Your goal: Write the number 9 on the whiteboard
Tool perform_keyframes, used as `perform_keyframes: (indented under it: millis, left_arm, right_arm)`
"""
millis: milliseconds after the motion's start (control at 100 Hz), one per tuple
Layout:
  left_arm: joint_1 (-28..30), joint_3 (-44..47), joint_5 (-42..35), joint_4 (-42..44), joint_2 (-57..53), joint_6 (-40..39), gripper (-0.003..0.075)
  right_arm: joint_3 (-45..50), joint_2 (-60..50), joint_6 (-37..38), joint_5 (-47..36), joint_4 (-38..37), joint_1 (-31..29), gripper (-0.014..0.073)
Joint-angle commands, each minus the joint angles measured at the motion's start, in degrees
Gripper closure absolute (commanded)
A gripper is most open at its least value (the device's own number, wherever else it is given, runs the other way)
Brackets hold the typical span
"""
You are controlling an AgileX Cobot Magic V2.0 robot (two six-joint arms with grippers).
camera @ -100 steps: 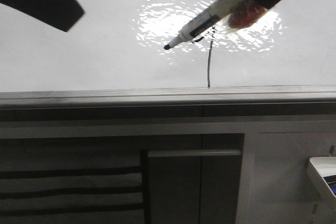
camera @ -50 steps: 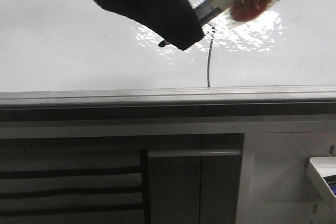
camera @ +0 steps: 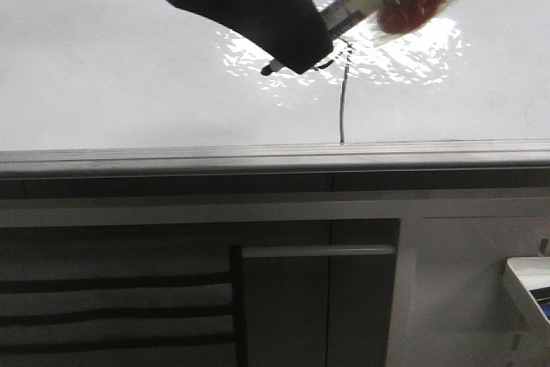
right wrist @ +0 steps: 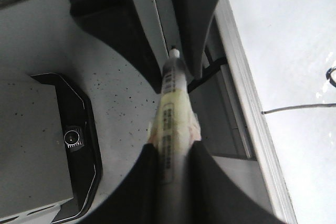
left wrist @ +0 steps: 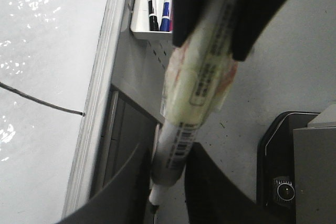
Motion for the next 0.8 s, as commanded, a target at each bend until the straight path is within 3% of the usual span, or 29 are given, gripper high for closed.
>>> perform_keyframes:
  millis: [0, 320, 370, 530, 610, 790]
  left_arm:
    - [-0.43, -2.05, -2.77, -1.67, -1.64, -0.01, 0.0643]
    - [-0.43, -2.05, -2.77, -1.67, -1.64, -0.01, 0.0741]
    - [-0.43, -2.05, -2.77, -1.67, -1.64, -0.01, 0.0741]
    - [-0.13, -2.05, -2.27, -0.18, -1.64, -1.39, 0.0741]
    - [0.92, -2.05, -1.90, 4.08, -1.64, -5.79, 0.0741]
    - [6.29, -2.05, 2.20, 18.73, -1.74, -27.02, 0.0741]
  right_arm:
    - [-1.88, -1.31, -0.65, -2.15, 1.08, 0.10, 0.0638]
    - [-1.88, -1.31, -0.65, -1.50, 1.08, 0.10, 0.0628]
    - [-1.88, -1.31, -0.65, -1.27, 1.08, 0.10, 0.0588]
    - [-1.88, -1.46, 2.28, -0.60, -0.65, -0.49, 0.0348]
    - [-1.88, -2.52, 7.66, -0.60, -4.86, -1.75, 0.0284]
    - [-1.88, -6.73, 17.28, 0.00, -10.18, -6.89, 0.0281]
